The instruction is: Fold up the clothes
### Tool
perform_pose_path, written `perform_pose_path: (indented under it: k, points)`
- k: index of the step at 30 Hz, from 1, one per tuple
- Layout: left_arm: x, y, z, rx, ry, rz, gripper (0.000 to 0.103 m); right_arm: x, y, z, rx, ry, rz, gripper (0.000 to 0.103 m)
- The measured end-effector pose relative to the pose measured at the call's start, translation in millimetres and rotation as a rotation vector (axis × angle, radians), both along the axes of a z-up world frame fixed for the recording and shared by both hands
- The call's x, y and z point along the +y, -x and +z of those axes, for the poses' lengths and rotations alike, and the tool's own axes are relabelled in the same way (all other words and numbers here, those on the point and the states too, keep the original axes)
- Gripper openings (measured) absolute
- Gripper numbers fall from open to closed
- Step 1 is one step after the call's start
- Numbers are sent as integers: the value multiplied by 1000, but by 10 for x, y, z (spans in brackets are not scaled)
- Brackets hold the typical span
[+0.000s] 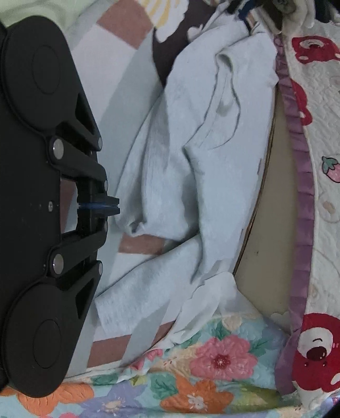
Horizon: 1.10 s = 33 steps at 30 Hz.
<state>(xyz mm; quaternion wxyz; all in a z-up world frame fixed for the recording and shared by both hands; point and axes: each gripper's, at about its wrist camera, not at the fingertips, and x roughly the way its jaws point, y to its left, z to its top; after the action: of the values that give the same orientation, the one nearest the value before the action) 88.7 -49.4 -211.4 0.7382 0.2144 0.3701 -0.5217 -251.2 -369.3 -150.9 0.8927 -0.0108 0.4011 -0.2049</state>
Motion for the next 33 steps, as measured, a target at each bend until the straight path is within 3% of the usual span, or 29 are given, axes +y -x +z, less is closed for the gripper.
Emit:
perform_pose_path:
  k: [2, 4, 5, 6, 7, 12, 15, 18, 20, 25, 28, 31, 33]
  points:
    - [30, -22, -13, 48, 23, -17, 52, -97, -24, 136, -55, -30, -21, 6]
    - [32, 4, -5, 76, 14, -53, 51, -257, -84, 280, -121, -124, -45, 24]
    - [26, 27, 2, 83, 4, -72, 50, -346, -155, 313, -133, -196, -43, 44]
    - [18, 58, 10, 85, -10, -92, 49, -435, -232, 341, -142, -270, -39, 49]
    - [16, 89, 22, 90, -21, -112, 49, -458, -320, 351, -134, -309, -27, 49]
    - [59, 192, 81, 148, -76, -155, 24, -633, -914, 170, 72, -393, 28, 48]
    - [124, 218, 195, 101, -52, -125, 24, -528, -1077, 23, 247, -372, 75, 48]
    - [224, 181, 338, 45, 26, -72, 27, -401, -1004, 18, 340, -347, 135, 48]
    - [246, 114, 360, 24, 39, -41, 29, -377, -890, 15, 361, -361, 162, 48]
    - [325, 35, 168, 9, -42, -30, 30, -256, -663, -17, 389, -341, 200, 48]
    - [409, 65, 108, 17, -45, -43, 30, -210, -589, -29, 425, -350, 207, 47]
    - [442, 90, 98, 46, -48, -60, 30, -124, -498, 39, 432, -255, 221, 44]
    - [435, 132, 96, 48, -61, -87, 30, -107, -446, 126, 388, -137, 229, 44]
